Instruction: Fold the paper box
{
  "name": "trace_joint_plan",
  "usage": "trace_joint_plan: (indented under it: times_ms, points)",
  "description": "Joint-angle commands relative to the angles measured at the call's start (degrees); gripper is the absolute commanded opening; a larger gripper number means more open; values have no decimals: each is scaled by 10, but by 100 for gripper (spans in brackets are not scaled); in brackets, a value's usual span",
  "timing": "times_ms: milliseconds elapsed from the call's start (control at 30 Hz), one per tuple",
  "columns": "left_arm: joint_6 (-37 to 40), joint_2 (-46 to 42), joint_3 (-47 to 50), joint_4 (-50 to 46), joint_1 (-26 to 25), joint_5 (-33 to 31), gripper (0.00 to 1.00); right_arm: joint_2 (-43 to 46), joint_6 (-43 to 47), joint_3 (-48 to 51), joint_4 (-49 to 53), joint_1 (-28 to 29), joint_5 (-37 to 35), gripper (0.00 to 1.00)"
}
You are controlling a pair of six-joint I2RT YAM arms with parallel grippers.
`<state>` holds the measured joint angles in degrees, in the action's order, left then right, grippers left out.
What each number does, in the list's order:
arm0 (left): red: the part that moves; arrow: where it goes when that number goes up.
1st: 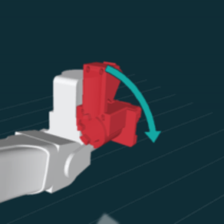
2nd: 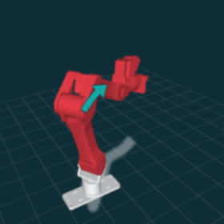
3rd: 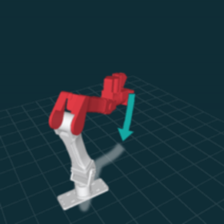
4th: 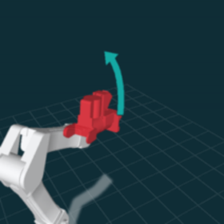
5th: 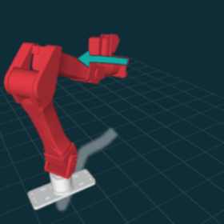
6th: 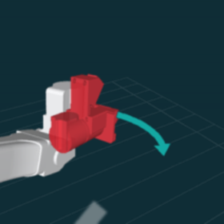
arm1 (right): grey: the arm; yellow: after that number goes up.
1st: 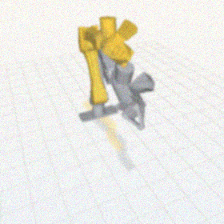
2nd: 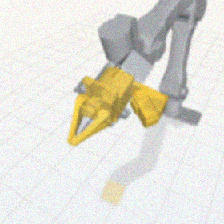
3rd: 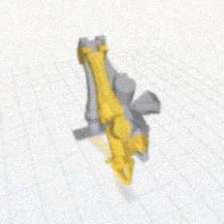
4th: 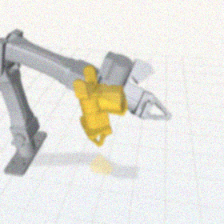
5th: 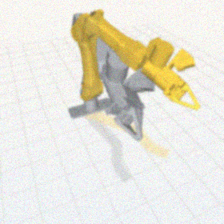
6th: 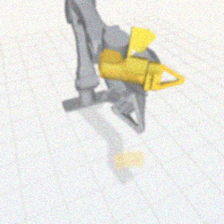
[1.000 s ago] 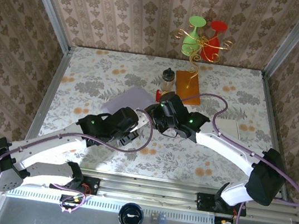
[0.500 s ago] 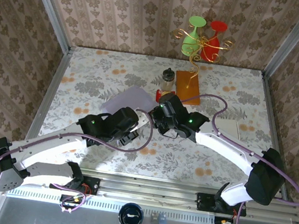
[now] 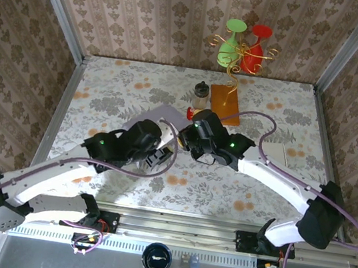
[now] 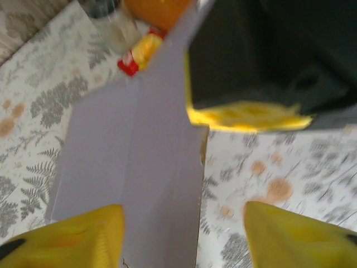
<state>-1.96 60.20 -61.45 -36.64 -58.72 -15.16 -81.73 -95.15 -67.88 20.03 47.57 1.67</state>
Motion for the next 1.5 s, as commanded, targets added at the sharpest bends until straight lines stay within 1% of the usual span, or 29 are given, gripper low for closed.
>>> trace_joint_plan:
  times_ms: [0, 100, 167, 267, 367, 467, 600, 700, 800, 900, 1000, 1133, 1267, 1467]
  points:
    - [-19, -31, -63, 40, 19, 35, 66, 56, -14, -28, 25, 6, -46, 0]
    - [-51, -28, -103, 53, 71, 97, 67, 88, -19, -46, 66, 9, -79, 0]
    - [-83, -28, -119, 68, 119, 147, 66, 109, -32, -55, 91, 10, -96, 0]
    - [-135, -29, -127, 97, 191, 215, 66, 133, -50, -66, 112, 15, -118, 0]
    - [-181, -25, -124, 114, 247, 270, 66, 146, -62, -83, 138, 20, -135, 0]
    - [-215, -14, -112, 115, 287, 312, 64, 153, -73, -114, 177, 28, -156, 0]
    - [-255, -21, -75, 135, 322, 342, 64, 152, -81, -165, 229, 42, -186, 0]
    - [-277, -21, -60, 133, 354, 357, 64, 144, -93, -193, 261, 49, -201, 0]
    - [-292, -12, -54, 128, 373, 385, 63, 139, -111, -183, 252, 50, -207, 0]
    - [-297, -5, -53, 123, 384, 403, 63, 136, -120, -144, 205, 44, -214, 0]
    - [-299, 2, -53, 115, 391, 419, 63, 124, -118, -105, 151, 19, -190, 0]
    - [-299, 15, -65, 92, 393, 438, 62, 110, -106, -72, 96, -7, -173, 0]
    - [-311, 28, -79, 79, 392, 452, 61, 95, -89, -56, 67, -33, -157, 0]
    - [-330, 46, -93, 79, 376, 465, 59, 82, -83, -19, 12, -56, -140, 0]
